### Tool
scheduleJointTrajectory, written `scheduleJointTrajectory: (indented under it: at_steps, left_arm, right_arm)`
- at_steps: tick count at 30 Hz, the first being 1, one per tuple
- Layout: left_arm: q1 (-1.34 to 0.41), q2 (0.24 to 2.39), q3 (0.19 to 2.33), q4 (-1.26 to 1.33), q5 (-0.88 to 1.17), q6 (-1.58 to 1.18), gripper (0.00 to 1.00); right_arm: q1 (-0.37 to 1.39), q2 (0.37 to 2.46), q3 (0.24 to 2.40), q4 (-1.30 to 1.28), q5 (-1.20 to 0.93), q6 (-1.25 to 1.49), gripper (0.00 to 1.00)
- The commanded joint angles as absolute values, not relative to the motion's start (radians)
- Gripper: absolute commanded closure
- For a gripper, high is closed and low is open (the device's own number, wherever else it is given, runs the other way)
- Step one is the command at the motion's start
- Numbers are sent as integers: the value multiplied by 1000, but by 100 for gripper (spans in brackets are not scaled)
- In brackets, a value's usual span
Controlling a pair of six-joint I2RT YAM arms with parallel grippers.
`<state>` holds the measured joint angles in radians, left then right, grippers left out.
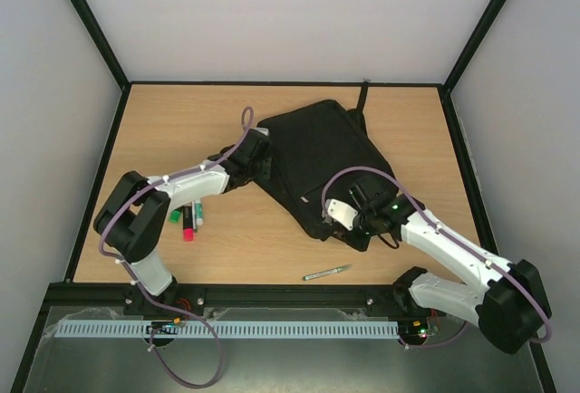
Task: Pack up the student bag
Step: Zip the student bag at the center of the board.
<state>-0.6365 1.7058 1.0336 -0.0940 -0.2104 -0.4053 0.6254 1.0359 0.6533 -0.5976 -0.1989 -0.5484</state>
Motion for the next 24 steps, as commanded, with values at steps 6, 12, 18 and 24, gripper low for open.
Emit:
scheduleJointTrajectory:
  at_steps: [6, 12, 18, 24]
  left_arm:
    - [-680, 1490, 932, -96, -150, -282, 44]
    - [-847, 1343, 830, -61, -157, -137, 34]
    - [-1020, 1269, 722, 73, -62, 45, 34]
    - [-1056, 1288, 701, 158, -24, 86, 33]
  right_arm:
    - [632, 1107, 664, -523, -201, -521, 99]
    - [632, 1135, 655, -500, -203, -502, 99]
    - [632, 1147, 670, -509, -200, -502, 99]
    - [631, 1138, 663, -505, -204, -489, 99]
